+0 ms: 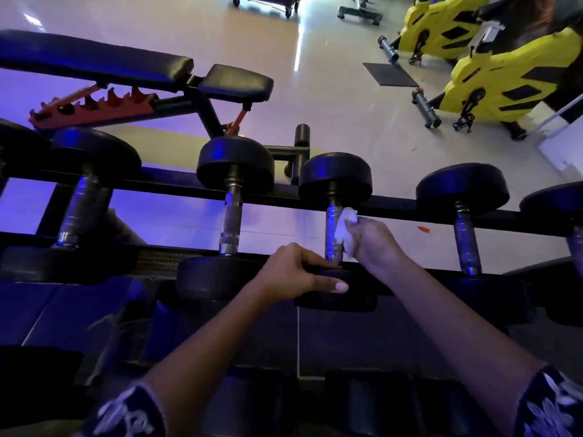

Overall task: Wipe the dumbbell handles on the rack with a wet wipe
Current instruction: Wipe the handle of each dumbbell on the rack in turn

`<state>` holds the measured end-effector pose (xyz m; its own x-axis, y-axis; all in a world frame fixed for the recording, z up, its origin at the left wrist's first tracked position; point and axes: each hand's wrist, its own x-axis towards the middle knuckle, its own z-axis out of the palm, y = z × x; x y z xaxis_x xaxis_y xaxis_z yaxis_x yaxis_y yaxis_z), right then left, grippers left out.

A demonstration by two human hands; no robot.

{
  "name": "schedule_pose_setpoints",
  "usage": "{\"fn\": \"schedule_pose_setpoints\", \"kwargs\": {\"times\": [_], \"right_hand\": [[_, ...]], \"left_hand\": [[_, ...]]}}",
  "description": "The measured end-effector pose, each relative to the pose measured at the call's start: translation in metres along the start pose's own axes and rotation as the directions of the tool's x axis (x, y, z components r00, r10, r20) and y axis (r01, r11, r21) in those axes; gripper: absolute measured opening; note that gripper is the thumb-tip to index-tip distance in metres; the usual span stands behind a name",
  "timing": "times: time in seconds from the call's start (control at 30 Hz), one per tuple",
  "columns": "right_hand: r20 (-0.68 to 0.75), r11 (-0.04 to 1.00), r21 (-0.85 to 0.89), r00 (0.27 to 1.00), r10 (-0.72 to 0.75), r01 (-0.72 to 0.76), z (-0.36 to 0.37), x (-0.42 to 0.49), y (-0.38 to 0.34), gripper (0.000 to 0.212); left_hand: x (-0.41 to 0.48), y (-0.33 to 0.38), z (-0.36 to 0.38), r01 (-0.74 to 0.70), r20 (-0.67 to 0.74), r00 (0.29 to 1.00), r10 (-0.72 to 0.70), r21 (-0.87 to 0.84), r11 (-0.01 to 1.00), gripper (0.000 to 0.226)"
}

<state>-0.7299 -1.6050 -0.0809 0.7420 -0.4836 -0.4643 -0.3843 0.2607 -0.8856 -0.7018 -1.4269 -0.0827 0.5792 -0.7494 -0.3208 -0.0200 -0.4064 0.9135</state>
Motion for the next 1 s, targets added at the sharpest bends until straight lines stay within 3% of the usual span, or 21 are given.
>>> {"fn": "schedule_pose_setpoints", "kwargs": {"times": [0.1, 0.23, 0.3, 0.4, 0.5, 0.63, 0.73, 0.9, 1.0], "right_hand": [[-0.125, 0.905, -0.393, 0.966, -0.227, 0.162, -0.008, -0.013, 0.002, 0.003], [-0.143, 0.676, -0.717, 0.913, -0.382, 0.17, -0.025, -0.009, -0.013, 0.023], [-0.151, 0.587, -0.8, 0.907, -0.394, 0.122, -0.034, -0.007, -0.022, 0.033], [-0.13, 0.493, -0.865, 0.91, -0.395, 0.09, -0.04, -0.013, -0.022, 0.035], [-0.085, 0.422, -0.899, 0.898, -0.432, 0.118, -0.031, -0.029, -0.009, 0.041], [-0.219, 0.552, -0.828, 0.848, -0.482, 0.1, -0.016, -0.012, -0.031, 0.054], [-0.266, 0.608, -0.79, 0.849, -0.456, 0.079, -0.012, 0.009, -0.052, 0.051], [-0.181, 0.501, -0.865, 0.928, -0.325, 0.006, -0.032, -0.029, -0.016, 0.056], [-0.214, 0.528, -0.849, 0.933, -0.29, -0.031, -0.036, -0.03, -0.015, 0.051]], "left_hand": [[-0.004, 0.007, 0.019, 0.015, -0.177, 0.984, 0.004, 0.103, 0.995, 0.046], [0.002, 0.03, 0.06, 0.03, -0.302, 0.949, 0.089, 0.369, 0.929, 0.061], [0.004, 0.03, 0.067, -0.03, -0.277, 0.95, 0.142, 0.374, 0.927, 0.058], [0.003, 0.016, 0.054, -0.169, -0.117, 0.973, 0.197, 0.208, 0.963, 0.044], [0.0, 0.004, 0.048, -0.234, -0.09, 0.964, 0.249, 0.147, 0.961, 0.05], [0.01, 0.003, 0.056, -0.208, -0.12, 0.966, 0.229, 0.163, 0.964, 0.062], [0.012, 0.009, 0.064, -0.182, -0.154, 0.966, 0.209, 0.177, 0.967, 0.064], [0.013, 0.012, 0.065, -0.166, -0.142, 0.969, 0.201, 0.223, 0.961, 0.049], [0.017, 0.014, 0.06, -0.134, -0.127, 0.976, 0.179, 0.301, 0.944, 0.05]]}}
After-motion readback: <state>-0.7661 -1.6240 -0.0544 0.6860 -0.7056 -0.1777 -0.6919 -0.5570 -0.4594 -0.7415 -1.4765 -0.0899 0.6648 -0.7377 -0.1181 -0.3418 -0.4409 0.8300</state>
